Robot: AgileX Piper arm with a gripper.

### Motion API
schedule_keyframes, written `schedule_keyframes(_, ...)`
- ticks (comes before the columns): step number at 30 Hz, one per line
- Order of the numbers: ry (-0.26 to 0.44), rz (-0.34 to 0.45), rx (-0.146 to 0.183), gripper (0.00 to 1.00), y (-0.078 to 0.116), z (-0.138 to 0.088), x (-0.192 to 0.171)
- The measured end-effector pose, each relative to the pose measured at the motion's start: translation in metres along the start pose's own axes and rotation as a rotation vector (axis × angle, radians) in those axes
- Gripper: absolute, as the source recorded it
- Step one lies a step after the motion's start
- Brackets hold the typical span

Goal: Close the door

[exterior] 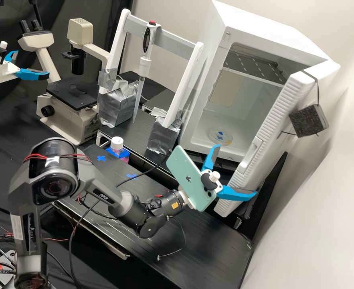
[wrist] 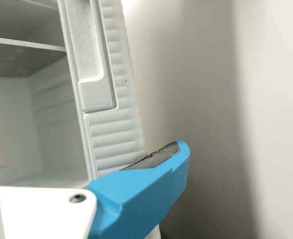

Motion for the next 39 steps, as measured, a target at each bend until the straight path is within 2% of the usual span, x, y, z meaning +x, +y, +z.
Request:
schedule_keyframes(9, 0.096, -0.144, 0.058, 1.00, -0.043, -0.033, -0.006)
schedule_keyframes(13, 0.171, -0.250, 0.048, 1.00, -0.063, -0.048, -0.006)
schedule_keyframes(18, 0.256, -0.312, 0.048, 1.00, -0.078, -0.067, 0.002)
schedule_keyframes(24, 0.282, -0.321, 0.052, 1.00, -0.082, -0.072, 0.008)
schedule_keyframes(34, 0.266, -0.322, 0.054, 1.00, -0.084, -0.069, 0.004)
schedule_keyframes(37, 0.236, -0.298, 0.032, 1.00, -0.085, -0.068, -0.002)
schedule_keyframes(39, 0.220, -0.253, 0.023, 1.00, -0.085, -0.069, -0.009)
